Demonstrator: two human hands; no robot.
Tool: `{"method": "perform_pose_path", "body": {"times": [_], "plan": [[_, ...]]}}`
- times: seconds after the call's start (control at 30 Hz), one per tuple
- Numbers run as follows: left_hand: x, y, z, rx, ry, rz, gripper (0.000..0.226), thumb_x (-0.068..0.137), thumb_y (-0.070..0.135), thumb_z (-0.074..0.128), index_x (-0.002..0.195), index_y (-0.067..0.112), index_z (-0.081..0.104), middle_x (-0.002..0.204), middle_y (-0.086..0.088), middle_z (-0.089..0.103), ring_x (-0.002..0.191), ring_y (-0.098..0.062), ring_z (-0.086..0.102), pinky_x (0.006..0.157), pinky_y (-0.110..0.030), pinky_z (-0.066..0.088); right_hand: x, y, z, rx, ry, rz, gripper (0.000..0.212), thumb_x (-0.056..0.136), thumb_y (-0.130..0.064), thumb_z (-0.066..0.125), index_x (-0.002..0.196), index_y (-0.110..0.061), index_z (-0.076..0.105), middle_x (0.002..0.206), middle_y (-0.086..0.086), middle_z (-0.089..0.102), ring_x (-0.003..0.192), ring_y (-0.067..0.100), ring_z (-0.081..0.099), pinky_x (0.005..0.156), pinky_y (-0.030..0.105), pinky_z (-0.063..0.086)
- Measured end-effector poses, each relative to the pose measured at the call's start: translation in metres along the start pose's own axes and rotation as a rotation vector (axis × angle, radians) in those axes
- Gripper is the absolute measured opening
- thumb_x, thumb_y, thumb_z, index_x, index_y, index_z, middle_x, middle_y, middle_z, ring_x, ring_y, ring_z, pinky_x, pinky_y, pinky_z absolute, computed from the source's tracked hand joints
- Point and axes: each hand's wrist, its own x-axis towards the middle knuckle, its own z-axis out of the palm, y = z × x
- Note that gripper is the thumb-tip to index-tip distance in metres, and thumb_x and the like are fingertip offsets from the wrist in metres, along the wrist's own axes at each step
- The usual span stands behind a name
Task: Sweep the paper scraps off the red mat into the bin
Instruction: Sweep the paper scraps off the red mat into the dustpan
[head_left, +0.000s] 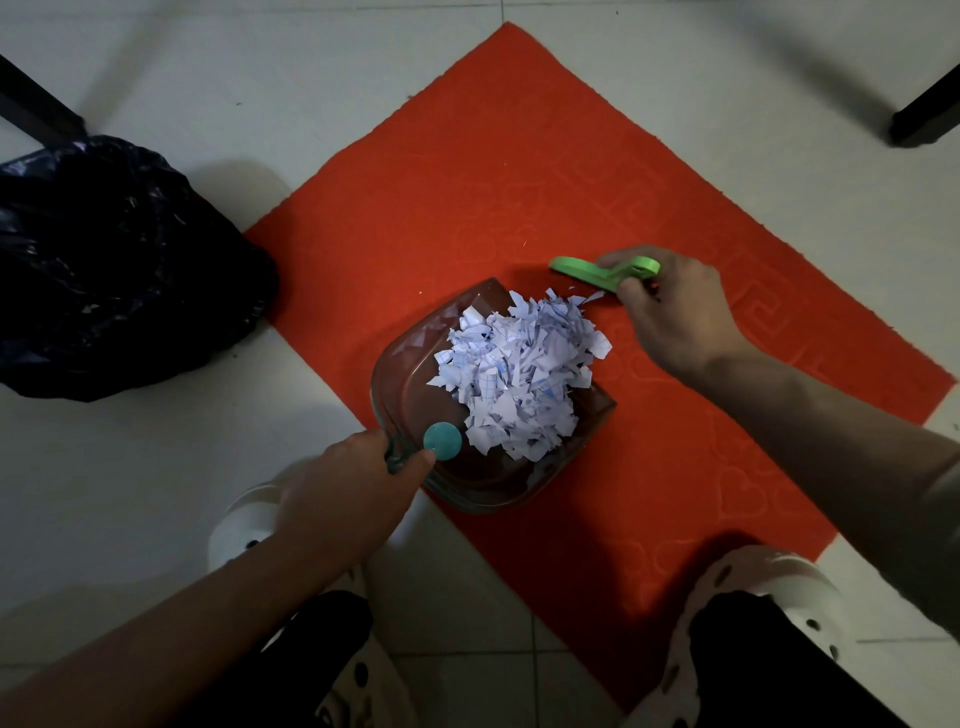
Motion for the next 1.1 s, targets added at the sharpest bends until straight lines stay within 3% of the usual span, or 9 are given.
{"method": "perform_pose_path", "body": {"times": [0.2, 0.27, 0.4, 0.53, 0.7, 0.77, 0.93, 1.1], "plan": [[0.000, 0.000, 0.000, -0.012, -0.011, -0.006, 0.042, 0.091, 0.056, 0.051, 0.064, 0.026, 0.039, 0.070, 0.002, 0.056, 0.067, -0.019, 0.054, 0.062, -0.030, 0.039, -0.002, -0.003, 0.009, -0.039, -0.163, -0.058, 0.029, 0.093, -0.007, 0.048, 0.106, -0.020, 0.071, 0.056, -0.003, 0.054, 0.038, 0.012, 0.038, 0.037, 0.016, 0.029], [0.000, 0.000, -0.001, -0.007, -0.011, -0.001, 0.042, 0.092, 0.056, 0.051, 0.064, 0.026, 0.038, 0.071, 0.002, 0.057, 0.067, -0.018, 0.054, 0.062, -0.030, 0.039, -0.006, -0.007, 0.005, -0.009, -0.142, -0.087, 0.028, 0.092, -0.007, 0.048, 0.100, -0.020, 0.071, 0.055, -0.006, 0.052, 0.041, 0.010, 0.041, 0.039, 0.016, 0.028], [-0.001, 0.001, -0.002, -0.010, -0.017, 0.005, 0.042, 0.092, 0.055, 0.050, 0.064, 0.027, 0.039, 0.070, 0.003, 0.058, 0.066, -0.016, 0.055, 0.062, -0.029, 0.038, 0.001, -0.011, -0.001, 0.032, -0.033, -0.087, 0.027, 0.092, -0.006, 0.048, 0.101, -0.018, 0.071, 0.065, -0.002, 0.056, 0.044, 0.004, 0.045, 0.041, 0.013, 0.029], [-0.001, 0.002, -0.002, 0.000, -0.014, 0.005, 0.041, 0.092, 0.054, 0.051, 0.064, 0.026, 0.039, 0.069, 0.004, 0.056, 0.065, -0.016, 0.053, 0.060, -0.029, 0.036, 0.011, -0.009, 0.007, -0.023, -0.066, -0.087, 0.031, 0.092, -0.007, 0.048, 0.112, -0.016, 0.070, 0.083, 0.000, 0.059, 0.053, -0.007, 0.050, 0.047, 0.009, 0.034], [-0.002, 0.002, -0.002, -0.008, -0.013, 0.006, 0.042, 0.092, 0.053, 0.052, 0.063, 0.027, 0.038, 0.066, 0.007, 0.052, 0.062, -0.014, 0.050, 0.060, -0.029, 0.035, -0.001, -0.012, 0.011, -0.019, -0.171, -0.081, 0.029, 0.092, -0.006, 0.048, 0.105, -0.017, 0.072, 0.058, -0.012, 0.052, 0.040, 0.006, 0.044, 0.038, 0.015, 0.030], [-0.001, 0.003, -0.003, -0.008, -0.012, 0.009, 0.042, 0.093, 0.053, 0.051, 0.063, 0.027, 0.038, 0.065, 0.008, 0.051, 0.060, -0.011, 0.048, 0.057, -0.029, 0.034, -0.008, -0.013, 0.007, 0.028, -0.116, -0.083, 0.029, 0.091, -0.005, 0.049, 0.100, -0.018, 0.073, 0.057, -0.011, 0.054, 0.040, 0.007, 0.043, 0.039, 0.013, 0.029], [-0.003, 0.003, -0.005, -0.015, 0.005, 0.012, 0.042, 0.093, 0.052, 0.052, 0.062, 0.026, 0.038, 0.063, 0.008, 0.049, 0.057, -0.008, 0.045, 0.054, -0.028, 0.031, -0.010, -0.002, -0.006, 0.025, 0.093, -0.013, 0.029, 0.090, -0.010, 0.047, 0.102, -0.017, 0.072, 0.079, 0.005, 0.067, 0.047, 0.010, 0.046, 0.044, 0.014, 0.032], [-0.004, -0.006, -0.003, 0.027, 0.011, 0.020, 0.041, 0.091, 0.057, 0.050, 0.068, 0.023, 0.046, 0.064, 0.004, 0.052, 0.061, -0.016, 0.053, 0.059, -0.030, 0.042, -0.009, 0.011, -0.009, -0.077, 0.164, 0.061, 0.029, 0.091, -0.020, 0.044, 0.106, -0.020, 0.068, 0.073, 0.008, 0.064, 0.051, 0.022, 0.052, 0.049, 0.031, 0.040]]}}
